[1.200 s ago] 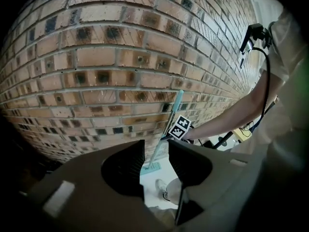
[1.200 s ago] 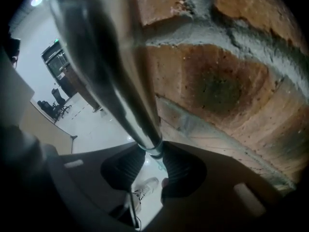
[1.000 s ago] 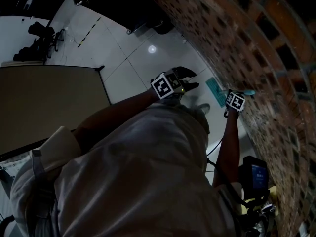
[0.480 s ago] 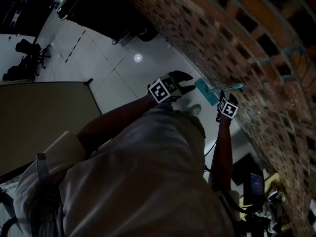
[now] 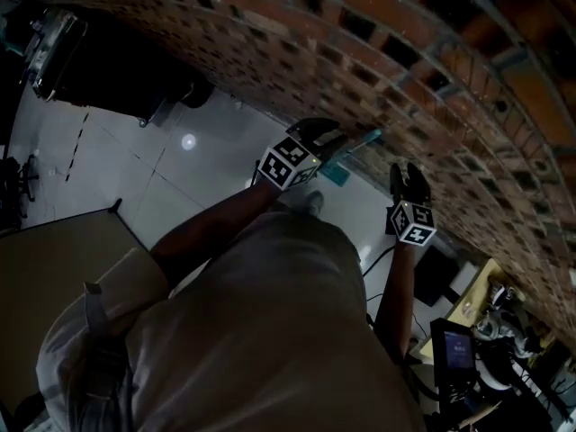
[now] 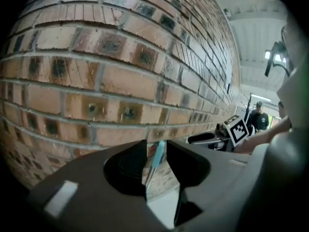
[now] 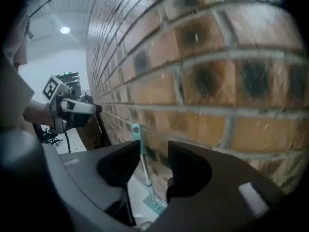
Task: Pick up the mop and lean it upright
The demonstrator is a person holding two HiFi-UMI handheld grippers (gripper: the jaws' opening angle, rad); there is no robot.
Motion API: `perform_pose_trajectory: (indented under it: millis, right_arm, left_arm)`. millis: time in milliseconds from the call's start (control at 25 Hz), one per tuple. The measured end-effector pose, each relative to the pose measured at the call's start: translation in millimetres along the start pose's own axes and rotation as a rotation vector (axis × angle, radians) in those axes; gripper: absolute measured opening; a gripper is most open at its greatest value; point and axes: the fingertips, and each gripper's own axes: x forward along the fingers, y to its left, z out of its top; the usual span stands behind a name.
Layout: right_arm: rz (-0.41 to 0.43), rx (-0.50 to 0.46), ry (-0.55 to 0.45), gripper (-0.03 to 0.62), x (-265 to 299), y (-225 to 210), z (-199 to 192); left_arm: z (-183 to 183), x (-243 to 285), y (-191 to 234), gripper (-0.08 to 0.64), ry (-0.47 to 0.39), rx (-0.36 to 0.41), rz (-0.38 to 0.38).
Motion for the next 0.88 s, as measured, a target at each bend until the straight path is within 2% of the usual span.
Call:
perform_pose_trajectory:
  millis: [80,200,400,520,680,800,880]
  right_arm:
    - [-0.047,-0.056,-0.066,0.183,-33.1,-7.8,33.2]
    - [-0.096,-0.121,-0.145,0.179,-68.3,-8.0,77.5]
    - [-0.178,-0.186,-0.231,0.176,-109.9,2.2,130.4]
    - [-0.233,-0.213,-0.281,0.176,-126.7,11.2,156.5]
    - [-0.248,-0.292,-0.348,0.176,-131.9,31.6,177.3]
    - [-0.224,-0.354,-0.352,0.176,-128.4,45.8,179.3]
    - [-0.215,-0.357,-0.361,0.176,-129.8,50.5,174.4]
  left_arm:
    - [30.0,1.9,-18.3,0.147,-0.068,-0.020,-0.035]
    - [67.9,-1.4,-37.1,0.141,-0.138,0.004,-0.071]
    - [112.5,-6.4,-67.0,0.137,-0.207,0.058,-0.173]
    - [127.7,-14.0,-78.2,0.133,-0.231,0.090,-0.198]
    - [137.4,-16.8,-84.4,0.130,-0.235,0.113,-0.234]
    - [140.2,-10.3,-92.4,0.130,-0.221,0.149,-0.261]
    - [138.8,-5.9,-101.8,0.130,-0.206,0.172,-0.285]
